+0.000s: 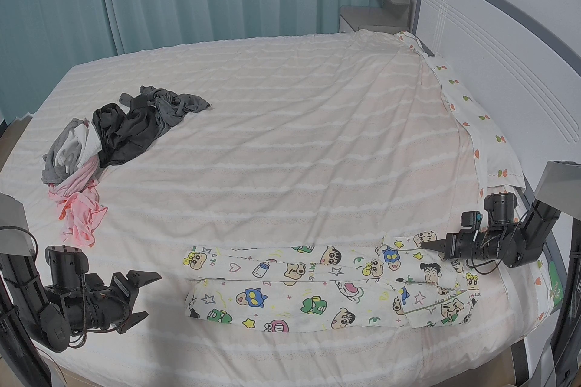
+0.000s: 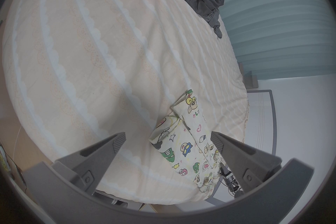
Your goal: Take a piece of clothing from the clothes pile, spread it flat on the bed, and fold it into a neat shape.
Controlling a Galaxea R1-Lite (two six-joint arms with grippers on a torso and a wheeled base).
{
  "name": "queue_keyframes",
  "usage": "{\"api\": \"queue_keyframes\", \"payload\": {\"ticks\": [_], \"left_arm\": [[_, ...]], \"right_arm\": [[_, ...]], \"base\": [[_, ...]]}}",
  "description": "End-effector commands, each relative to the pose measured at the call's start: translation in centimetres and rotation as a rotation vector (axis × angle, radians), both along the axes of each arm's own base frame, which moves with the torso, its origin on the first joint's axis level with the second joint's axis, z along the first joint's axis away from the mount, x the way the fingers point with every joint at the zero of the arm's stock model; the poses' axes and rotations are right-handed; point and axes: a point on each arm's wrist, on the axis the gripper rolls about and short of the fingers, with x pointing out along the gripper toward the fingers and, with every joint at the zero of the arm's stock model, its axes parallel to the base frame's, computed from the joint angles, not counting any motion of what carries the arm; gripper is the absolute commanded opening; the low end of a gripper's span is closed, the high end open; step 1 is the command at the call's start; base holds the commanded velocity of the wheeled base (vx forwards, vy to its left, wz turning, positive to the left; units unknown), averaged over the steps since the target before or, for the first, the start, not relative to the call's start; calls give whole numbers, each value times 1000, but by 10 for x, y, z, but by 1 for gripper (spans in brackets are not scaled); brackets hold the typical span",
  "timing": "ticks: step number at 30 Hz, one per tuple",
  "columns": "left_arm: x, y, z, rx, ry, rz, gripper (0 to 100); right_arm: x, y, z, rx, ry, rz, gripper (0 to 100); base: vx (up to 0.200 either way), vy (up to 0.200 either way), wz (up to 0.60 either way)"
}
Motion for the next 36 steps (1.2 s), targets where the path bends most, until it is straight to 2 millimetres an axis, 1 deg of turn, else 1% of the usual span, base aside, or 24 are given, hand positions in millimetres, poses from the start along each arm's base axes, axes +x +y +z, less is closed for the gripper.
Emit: {"api": "queue_keyframes", "payload": {"ticks": [1, 6, 12, 15, 18, 22, 26, 29, 30, 34, 36], "left_arm": [[-4, 0, -2, -1, 21, 1, 100], [-4, 0, -2, -1, 23, 1, 100], [-4, 0, -2, -1, 23, 1, 100], [-4, 0, -2, -1, 23, 1, 100], [-4, 0, -2, -1, 23, 1, 100], [-4, 0, -2, -1, 23, 1, 100], [-4, 0, -2, 0, 23, 3, 100], [-4, 0, -2, 0, 23, 3, 100], [-4, 0, -2, 0, 23, 3, 100], [-4, 0, -2, 0, 23, 3, 100], [-4, 0, -2, 0, 23, 3, 100]], "right_arm": [[-1, 0, 1, 0, -21, 3, 0], [-5, 0, 4, 0, -91, 1, 0], [-10, 1, 5, 12, -109, 19, 0], [-18, 0, 13, 48, -123, 59, 0], [-28, -1, 25, 100, -129, 98, 0], [-35, -4, 35, 122, -145, 121, 0], [-38, -10, 38, 125, -152, 111, 0], [-50, -15, 37, 169, -134, 152, 0], [-51, -16, 37, 179, -135, 167, 0], [-53, -13, 41, 178, -169, 192, 0], [-59, -11, 42, 181, -177, 206, 0]], "base": [[0, 0, 0], [0, 0, 0], [0, 0, 0], [0, 0, 0], [0, 0, 0], [0, 0, 0], [0, 0, 0], [0, 0, 0], [0, 0, 0], [0, 0, 0], [0, 0, 0]]}}
